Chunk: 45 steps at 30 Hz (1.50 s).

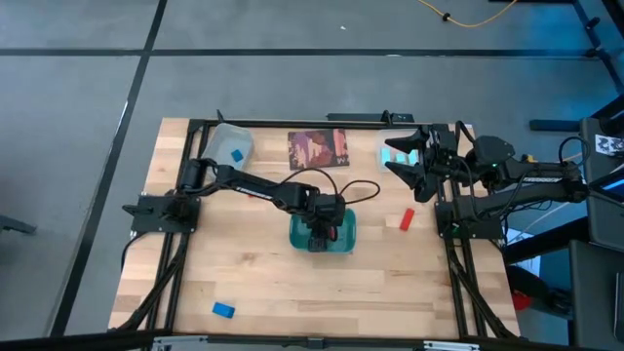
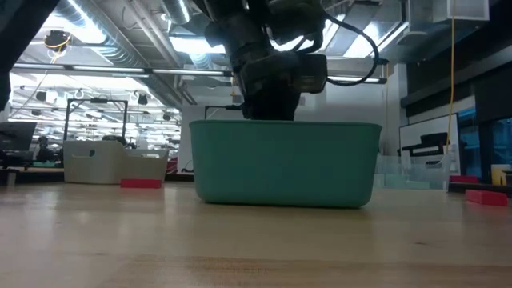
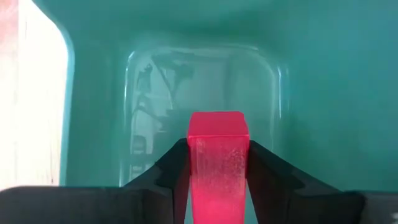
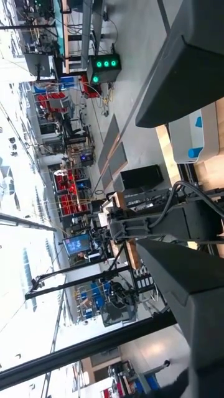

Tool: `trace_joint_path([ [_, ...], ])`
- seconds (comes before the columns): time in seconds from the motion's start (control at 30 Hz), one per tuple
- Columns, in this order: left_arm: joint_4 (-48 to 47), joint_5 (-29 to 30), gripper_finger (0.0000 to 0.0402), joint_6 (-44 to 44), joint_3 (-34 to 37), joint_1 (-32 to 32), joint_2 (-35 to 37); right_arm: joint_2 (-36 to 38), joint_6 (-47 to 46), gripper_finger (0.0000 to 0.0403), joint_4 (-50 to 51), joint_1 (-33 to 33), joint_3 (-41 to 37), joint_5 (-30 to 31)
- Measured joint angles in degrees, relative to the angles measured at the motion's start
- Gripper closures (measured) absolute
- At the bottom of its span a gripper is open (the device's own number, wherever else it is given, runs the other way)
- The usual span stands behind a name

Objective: Sort & place blocks by color
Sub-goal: Put the bottom square orange block into the blue green bin, then put the rectangular orange block into the blue green bin

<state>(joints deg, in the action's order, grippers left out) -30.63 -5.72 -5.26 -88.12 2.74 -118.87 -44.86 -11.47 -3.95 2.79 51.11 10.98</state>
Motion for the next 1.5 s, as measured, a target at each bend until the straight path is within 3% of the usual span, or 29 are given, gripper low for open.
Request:
trace_joint_path([
  [0.2, -0.21, 0.40, 0.0248, -0.04, 0.02, -0.04, -0.04, 0.00, 0.00, 0.0086, 0.00, 0.02, 0.00, 0.00],
  [0.53, -0.44, -2.52, 0.0232, -2.07, 0.04, -1.23, -0.07, -0.02, -0.01, 0.0086, 0.00, 0.00, 0.00, 0.00],
  [0.87, -0.98, -3.54, 0.0169, -3.56, 0.07, -2.14, -0.07, -0.02, -0.02, 0.0086, 0.00, 0.02, 0.00, 0.00],
  [1.13, -1.02, -6.99, 0.0167, -3.58, 0.09, -2.18, 0.88, -0.02, 0.00, 0.0086, 0.05, 0.02, 0.00, 0.00],
  [1.3, -2.93, -7.06, 0.0167, -3.63, 0.11, -3.32, 4.47, -0.02, 0.00, 0.0086, 0.46, 0.02, 0.00, -0.02],
  [1.5, -3.67, -4.15, 0.0168, -5.11, 0.13, -5.55, 14.06, -0.02, -0.02, 0.0086, 1.47, 0.01, 0.00, -0.02],
])
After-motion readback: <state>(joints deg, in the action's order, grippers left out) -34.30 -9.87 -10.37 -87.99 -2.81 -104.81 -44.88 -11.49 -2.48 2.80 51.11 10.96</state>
